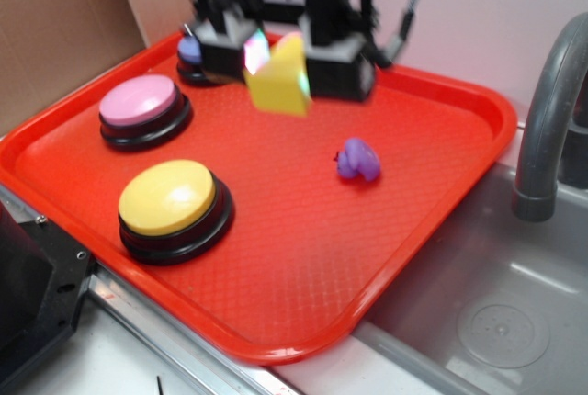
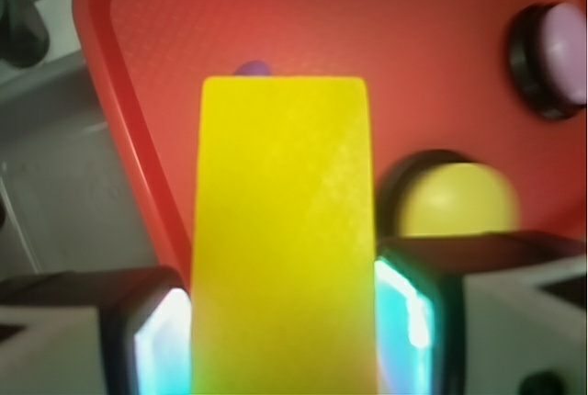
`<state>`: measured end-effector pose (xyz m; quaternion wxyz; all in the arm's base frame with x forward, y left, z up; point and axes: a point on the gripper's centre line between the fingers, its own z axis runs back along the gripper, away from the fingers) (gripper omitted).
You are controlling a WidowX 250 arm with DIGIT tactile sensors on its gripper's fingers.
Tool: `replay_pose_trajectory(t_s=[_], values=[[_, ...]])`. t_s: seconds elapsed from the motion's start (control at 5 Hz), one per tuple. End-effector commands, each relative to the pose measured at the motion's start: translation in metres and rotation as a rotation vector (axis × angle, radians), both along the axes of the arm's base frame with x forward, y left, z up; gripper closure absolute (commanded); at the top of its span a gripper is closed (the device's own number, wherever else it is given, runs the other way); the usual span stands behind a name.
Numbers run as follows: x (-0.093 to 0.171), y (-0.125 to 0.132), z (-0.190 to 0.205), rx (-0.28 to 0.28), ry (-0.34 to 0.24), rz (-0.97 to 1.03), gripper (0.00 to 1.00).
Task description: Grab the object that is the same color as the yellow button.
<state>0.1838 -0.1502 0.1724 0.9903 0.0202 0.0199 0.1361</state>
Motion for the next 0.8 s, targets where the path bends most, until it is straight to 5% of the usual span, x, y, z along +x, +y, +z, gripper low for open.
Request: replay_pose_trajectory(t_s=[0.0, 0.2, 0.6], values=[[-0.002, 0.071, 0.028, -0.028, -0.016, 0.063, 1.00], [0.007, 0.110, 0.020, -0.012, -0.082, 0.012, 1.00], [0.040, 0.144, 0.015, 0.015, -0.068, -0.094, 1.00]])
